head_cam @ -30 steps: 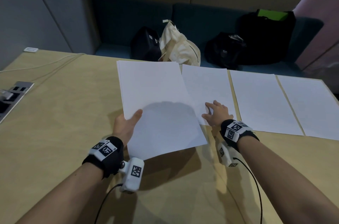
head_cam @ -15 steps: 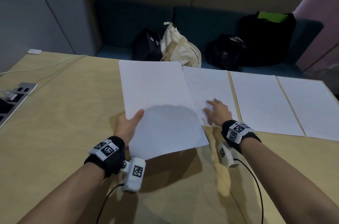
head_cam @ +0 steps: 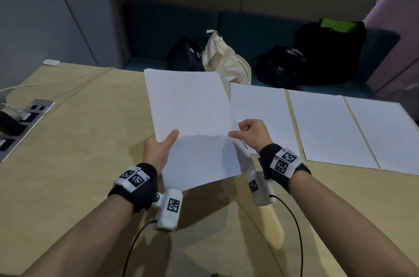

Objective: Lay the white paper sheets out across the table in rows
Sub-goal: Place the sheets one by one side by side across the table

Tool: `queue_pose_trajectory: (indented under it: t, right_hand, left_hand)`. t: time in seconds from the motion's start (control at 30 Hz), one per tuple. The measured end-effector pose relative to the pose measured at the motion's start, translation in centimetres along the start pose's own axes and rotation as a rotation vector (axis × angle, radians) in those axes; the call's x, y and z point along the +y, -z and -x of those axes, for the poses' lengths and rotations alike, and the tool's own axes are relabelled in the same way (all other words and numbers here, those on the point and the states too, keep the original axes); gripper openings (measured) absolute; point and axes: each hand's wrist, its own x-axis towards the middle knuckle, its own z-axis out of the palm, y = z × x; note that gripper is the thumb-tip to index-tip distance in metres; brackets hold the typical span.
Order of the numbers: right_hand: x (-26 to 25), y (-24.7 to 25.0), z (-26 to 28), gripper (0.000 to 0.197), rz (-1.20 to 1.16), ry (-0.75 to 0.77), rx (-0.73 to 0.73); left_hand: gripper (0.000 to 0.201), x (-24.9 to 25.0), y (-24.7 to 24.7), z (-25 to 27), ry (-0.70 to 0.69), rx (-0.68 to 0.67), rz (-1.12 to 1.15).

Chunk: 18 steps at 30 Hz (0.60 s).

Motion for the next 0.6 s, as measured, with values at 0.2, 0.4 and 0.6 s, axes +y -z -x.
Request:
queue_pose_trajectory:
  t: [0.2, 0.4, 0.6]
  right_hand:
    - [-0.9, -1.6, 0.0, 0.020, -0.054, -0.007, 0.133]
    - [-1.0, -3.0, 0.0, 0.013, -0.070, 0.011, 0.138]
    - [-0.6, -3.9, -0.3, 0.016, -0.145, -0.017, 0.180]
  left_hand:
    - [0.029, -0.3, 0.9, -0.1, 0.006, 0.017, 0.009]
    - [0.024, -0.3, 2.2, -0.8, 0.033, 0.003, 0.014]
    - [0.023, 0.1, 3.0, -1.0, 0.030, -0.013, 0.023]
